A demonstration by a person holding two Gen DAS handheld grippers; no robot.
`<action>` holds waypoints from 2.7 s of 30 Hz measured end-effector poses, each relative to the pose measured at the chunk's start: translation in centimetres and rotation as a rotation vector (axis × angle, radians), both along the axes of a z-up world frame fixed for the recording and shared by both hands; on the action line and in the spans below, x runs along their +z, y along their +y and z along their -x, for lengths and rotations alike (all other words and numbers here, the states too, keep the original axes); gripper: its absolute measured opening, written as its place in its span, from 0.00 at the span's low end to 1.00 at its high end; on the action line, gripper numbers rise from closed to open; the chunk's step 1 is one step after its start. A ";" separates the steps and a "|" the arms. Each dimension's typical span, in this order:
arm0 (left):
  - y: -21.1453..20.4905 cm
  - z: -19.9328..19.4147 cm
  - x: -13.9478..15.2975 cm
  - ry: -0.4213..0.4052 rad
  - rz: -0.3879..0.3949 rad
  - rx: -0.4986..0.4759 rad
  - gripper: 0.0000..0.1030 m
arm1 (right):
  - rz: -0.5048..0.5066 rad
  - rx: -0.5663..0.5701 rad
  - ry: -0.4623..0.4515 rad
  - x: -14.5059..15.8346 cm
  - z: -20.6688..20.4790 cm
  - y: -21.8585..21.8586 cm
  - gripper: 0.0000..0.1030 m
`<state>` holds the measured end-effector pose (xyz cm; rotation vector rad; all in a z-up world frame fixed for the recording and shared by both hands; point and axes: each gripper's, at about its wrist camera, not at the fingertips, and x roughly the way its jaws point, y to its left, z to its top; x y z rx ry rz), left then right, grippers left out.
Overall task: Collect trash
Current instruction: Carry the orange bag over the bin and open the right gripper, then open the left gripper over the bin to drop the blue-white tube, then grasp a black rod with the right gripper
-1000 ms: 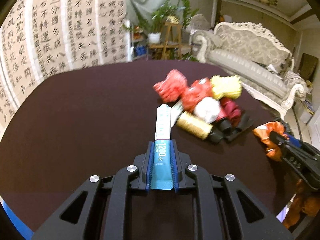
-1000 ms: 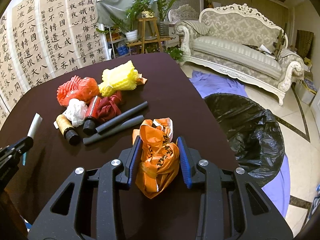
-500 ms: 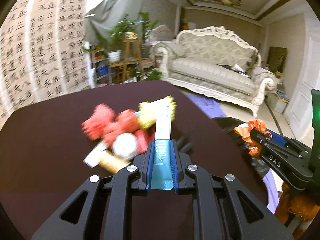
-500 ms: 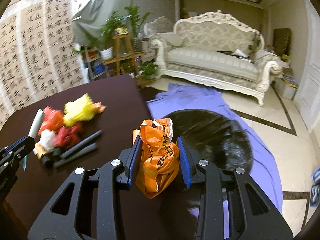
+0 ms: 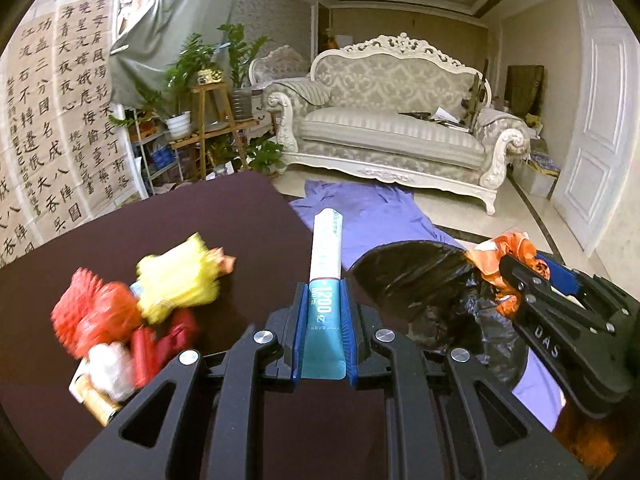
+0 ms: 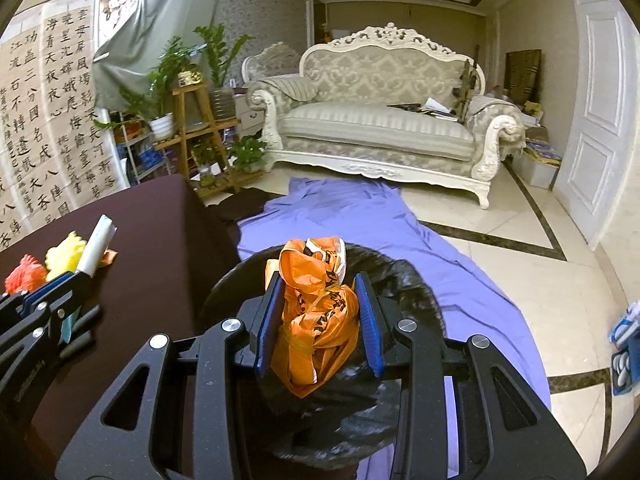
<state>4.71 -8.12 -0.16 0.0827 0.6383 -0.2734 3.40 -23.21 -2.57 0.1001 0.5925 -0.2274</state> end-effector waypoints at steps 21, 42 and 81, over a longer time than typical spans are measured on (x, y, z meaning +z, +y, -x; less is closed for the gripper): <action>-5.3 -4.5 -2.4 0.067 -0.095 -0.054 0.41 | -0.067 -0.055 0.037 -2.3 -2.8 -4.5 0.42; -0.5 -1.4 -1.5 0.049 -0.091 0.022 0.67 | -0.097 -0.009 0.058 -1.4 -0.6 -0.9 0.51; 21.9 5.7 -2.7 0.124 -0.029 0.430 0.67 | 0.022 0.379 0.209 -1.6 -1.1 19.9 0.52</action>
